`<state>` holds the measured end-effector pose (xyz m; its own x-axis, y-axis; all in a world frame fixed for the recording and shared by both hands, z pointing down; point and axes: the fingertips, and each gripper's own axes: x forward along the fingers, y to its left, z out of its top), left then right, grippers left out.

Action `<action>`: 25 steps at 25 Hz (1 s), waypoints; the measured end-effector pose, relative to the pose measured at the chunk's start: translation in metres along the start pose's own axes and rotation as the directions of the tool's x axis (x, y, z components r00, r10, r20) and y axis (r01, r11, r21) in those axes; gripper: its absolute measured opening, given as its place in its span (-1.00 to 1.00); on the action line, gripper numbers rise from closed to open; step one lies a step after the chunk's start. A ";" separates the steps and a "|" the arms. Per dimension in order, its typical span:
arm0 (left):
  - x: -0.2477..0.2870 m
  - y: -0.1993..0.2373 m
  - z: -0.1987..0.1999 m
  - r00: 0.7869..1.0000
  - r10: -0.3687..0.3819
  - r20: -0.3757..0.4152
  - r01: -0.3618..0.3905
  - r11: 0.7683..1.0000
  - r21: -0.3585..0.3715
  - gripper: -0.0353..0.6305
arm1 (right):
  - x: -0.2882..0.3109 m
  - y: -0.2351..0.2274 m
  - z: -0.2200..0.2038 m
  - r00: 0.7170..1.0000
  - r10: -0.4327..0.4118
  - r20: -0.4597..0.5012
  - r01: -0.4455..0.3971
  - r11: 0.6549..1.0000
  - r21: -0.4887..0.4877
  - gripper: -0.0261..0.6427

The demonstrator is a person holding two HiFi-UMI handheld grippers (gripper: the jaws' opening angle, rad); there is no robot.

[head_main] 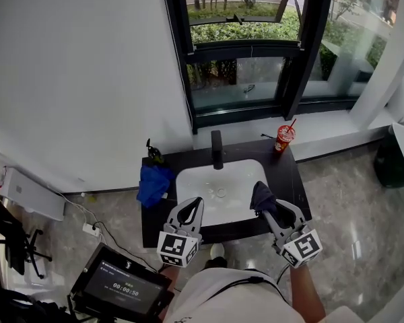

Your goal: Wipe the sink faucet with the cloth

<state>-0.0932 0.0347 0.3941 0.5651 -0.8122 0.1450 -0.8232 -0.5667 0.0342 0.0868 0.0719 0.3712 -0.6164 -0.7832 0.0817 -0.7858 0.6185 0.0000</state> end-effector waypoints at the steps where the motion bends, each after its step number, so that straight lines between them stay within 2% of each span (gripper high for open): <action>1: -0.002 -0.008 0.000 1.000 0.001 0.003 -0.001 1.000 0.004 -0.91 | -0.006 0.004 0.003 1.000 0.014 0.007 -0.014 1.000 -0.006 -0.60; 6: -0.023 -0.064 0.005 1.000 0.016 0.023 -0.017 1.000 0.023 -0.91 | -0.054 0.030 0.008 0.996 0.077 0.038 -0.076 0.997 -0.023 -0.60; 12: -0.069 -0.153 -0.006 0.999 0.022 0.034 -0.023 0.999 0.047 -0.91 | -0.138 0.056 -0.017 0.993 0.101 0.053 -0.101 0.995 -0.007 -0.60; 17: -0.131 -0.231 -0.030 0.999 0.045 0.010 -0.045 0.999 0.008 -0.92 | -0.232 0.087 -0.029 0.993 0.097 0.070 -0.098 0.995 0.006 -0.60; 21: -0.156 -0.251 -0.031 0.998 0.061 0.011 -0.061 0.998 0.008 -0.91 | -0.260 0.094 -0.038 0.993 0.098 0.060 -0.099 0.995 0.025 -0.60; 25: -0.207 -0.288 -0.032 0.996 0.093 0.007 -0.093 0.996 0.016 -0.91 | -0.312 0.118 -0.035 0.992 0.105 0.065 -0.107 0.994 0.026 -0.60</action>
<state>0.0248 0.3704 0.3854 0.4864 -0.8623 0.1408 -0.8714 -0.4906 0.0051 0.1877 0.3915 0.3810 -0.6975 -0.7164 0.0165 -0.7164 0.6968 -0.0344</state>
